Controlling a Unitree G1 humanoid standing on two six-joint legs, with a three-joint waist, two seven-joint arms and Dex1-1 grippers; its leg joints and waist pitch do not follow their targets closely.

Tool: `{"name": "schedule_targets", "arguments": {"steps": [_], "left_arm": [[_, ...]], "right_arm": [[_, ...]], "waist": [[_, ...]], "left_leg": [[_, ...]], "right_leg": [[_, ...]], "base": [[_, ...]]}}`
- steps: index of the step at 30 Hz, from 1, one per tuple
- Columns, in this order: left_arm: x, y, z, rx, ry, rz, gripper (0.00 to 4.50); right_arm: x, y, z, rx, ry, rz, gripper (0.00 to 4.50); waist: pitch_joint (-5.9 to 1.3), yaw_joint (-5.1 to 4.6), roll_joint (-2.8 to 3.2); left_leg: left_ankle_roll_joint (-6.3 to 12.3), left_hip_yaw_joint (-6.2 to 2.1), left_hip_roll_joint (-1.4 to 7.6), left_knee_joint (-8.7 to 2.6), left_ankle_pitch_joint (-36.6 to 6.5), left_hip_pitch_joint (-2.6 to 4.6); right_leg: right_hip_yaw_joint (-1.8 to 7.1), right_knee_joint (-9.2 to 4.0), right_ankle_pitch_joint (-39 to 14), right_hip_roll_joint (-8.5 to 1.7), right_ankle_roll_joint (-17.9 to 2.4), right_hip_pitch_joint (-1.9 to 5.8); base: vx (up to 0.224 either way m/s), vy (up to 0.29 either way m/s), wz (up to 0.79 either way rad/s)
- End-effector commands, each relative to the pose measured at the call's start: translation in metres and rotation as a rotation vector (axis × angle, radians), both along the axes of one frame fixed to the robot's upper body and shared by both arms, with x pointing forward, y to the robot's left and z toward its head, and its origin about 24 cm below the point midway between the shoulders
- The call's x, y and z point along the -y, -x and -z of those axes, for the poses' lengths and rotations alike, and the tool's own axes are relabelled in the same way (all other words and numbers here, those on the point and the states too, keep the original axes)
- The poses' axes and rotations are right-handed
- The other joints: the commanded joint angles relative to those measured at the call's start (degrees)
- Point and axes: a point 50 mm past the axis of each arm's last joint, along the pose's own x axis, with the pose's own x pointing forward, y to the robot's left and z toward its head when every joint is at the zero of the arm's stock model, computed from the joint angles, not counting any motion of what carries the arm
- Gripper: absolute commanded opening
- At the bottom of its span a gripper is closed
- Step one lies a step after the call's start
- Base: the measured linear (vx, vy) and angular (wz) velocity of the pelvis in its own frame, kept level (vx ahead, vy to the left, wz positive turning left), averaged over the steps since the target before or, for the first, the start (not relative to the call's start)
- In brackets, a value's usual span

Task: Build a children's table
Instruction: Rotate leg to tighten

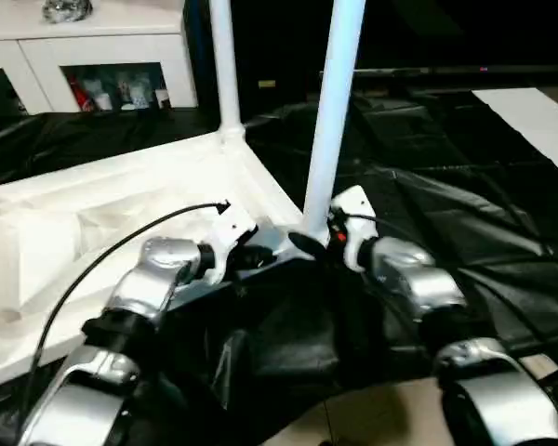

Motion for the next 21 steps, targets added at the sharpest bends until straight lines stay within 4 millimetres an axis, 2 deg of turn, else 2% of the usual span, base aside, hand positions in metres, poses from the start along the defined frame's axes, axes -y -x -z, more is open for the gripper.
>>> {"name": "schedule_targets", "arguments": {"steps": [1, 5, 10, 21], "left_arm": [[0.009, 0.002, -0.010, 0.044, 0.043, 0.076, 0.00], [0.003, 0.007, -0.010, 0.022, 0.041, 0.095, 0.00], [0.001, 0.013, -0.009, -0.006, 0.044, 0.132, 0.00], [-0.009, 0.026, -0.008, -0.072, 0.030, 0.218, 0.00]], "right_arm": [[-0.007, 0.011, 0.007, -0.079, 0.010, -0.117, 3.86], [0.004, 0.013, -0.002, -0.101, 0.016, -0.150, 3.86], [0.011, 0.018, -0.002, -0.134, 0.048, -0.196, 3.86], [0.017, 0.023, -0.004, -0.161, 0.062, -0.215, 2.97]], "waist": [[-3.62, 0.26, -0.28], [-3.62, 0.44, -0.28], [-3.56, 0.50, -0.34], [-3.51, 0.41, -0.19]], "left_leg": [[1.64, -0.64, 2.39, -3.87, -15.85, 0.72], [1.32, -0.62, 2.35, -3.87, -15.72, 0.77], [1.13, -0.64, 2.33, -3.85, -15.85, 0.75], [0.52, -0.70, 2.33, -3.92, -16.56, 0.89]], "right_leg": [[2.85, -4.98, -19.64, -4.61, -10.83, 2.62], [2.89, -5.01, -19.64, -4.60, -10.76, 2.51], [2.86, -5.11, -20.23, -4.58, -10.51, 2.53], [2.89, -5.11, -20.83, -4.53, -10.52, 2.33]], "base": [[0.000, 0.000, 0.00], [0.000, 0.000, 0.00], [0.000, 0.000, 0.00], [0.000, 0.000, 0.00]]}}
